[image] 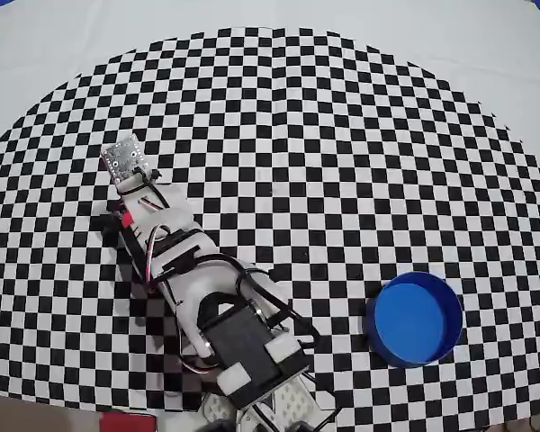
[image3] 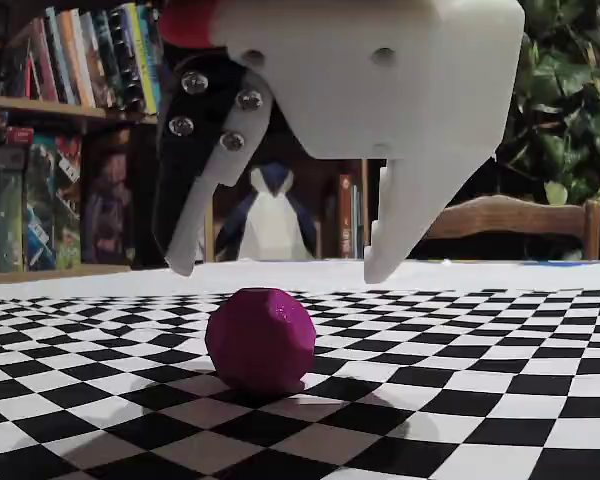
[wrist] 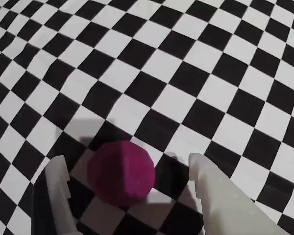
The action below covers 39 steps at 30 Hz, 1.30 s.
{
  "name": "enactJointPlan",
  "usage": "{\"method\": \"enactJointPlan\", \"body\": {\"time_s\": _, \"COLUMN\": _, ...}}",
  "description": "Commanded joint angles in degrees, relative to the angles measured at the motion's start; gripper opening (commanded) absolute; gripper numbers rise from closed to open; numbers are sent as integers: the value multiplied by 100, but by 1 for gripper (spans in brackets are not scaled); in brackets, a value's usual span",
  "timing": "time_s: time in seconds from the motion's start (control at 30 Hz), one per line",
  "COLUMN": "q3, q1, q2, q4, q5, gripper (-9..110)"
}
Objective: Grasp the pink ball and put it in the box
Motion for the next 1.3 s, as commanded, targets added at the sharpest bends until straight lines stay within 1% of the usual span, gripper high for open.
{"method": "enactJointPlan", "body": {"time_s": 0.0, "q3": -220, "q1": 35, "q2": -18, "q4": 9, "q5": -53, "gripper": 28}}
{"method": "enactJointPlan", "body": {"time_s": 0.43, "q3": -439, "q1": 35, "q2": -202, "q4": 413, "q5": -176, "gripper": 28}}
{"method": "enactJointPlan", "body": {"time_s": 1.27, "q3": -817, "q1": 35, "q2": -598, "q4": 606, "q5": -193, "gripper": 28}}
